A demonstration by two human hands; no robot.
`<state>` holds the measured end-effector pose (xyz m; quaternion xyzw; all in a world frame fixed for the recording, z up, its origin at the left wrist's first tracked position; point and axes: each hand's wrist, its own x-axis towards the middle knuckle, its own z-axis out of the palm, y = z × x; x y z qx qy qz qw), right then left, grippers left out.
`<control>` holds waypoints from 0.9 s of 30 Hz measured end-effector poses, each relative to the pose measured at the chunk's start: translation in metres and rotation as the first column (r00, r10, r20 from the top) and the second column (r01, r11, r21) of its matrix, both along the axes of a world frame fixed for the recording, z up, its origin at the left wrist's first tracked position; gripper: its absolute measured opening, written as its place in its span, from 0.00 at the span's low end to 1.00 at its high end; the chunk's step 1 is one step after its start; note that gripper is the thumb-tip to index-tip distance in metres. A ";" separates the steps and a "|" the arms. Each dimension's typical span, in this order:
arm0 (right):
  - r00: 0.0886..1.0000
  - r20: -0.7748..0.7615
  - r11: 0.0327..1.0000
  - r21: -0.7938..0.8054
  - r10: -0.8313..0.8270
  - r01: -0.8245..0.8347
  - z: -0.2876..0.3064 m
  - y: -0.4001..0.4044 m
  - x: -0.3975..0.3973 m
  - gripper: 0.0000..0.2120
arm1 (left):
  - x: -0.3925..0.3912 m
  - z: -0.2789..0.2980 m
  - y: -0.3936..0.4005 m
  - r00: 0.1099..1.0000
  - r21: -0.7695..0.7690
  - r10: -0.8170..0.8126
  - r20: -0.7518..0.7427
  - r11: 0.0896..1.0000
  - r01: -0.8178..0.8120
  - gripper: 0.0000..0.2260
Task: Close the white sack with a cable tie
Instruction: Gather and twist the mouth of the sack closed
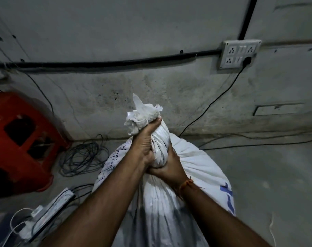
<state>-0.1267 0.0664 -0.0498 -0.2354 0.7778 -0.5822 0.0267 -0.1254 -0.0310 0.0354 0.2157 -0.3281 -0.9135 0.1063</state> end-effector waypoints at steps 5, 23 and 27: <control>0.910 0.212 0.911 -0.137 -0.356 0.388 -0.016 -0.019 0.012 0.22 | 0.010 -0.021 0.002 0.991 -0.177 -0.132 0.001 0.976 0.130 0.11; 0.812 0.579 0.969 -0.235 0.071 0.083 -0.040 -0.025 -0.038 0.22 | 0.031 -0.179 0.008 0.935 -0.931 0.091 0.343 0.163 0.326 0.58; 0.902 0.416 0.991 0.004 0.117 -0.130 -0.035 -0.024 -0.036 0.24 | 0.029 -0.181 0.012 0.953 -0.938 0.144 0.269 0.264 0.225 0.49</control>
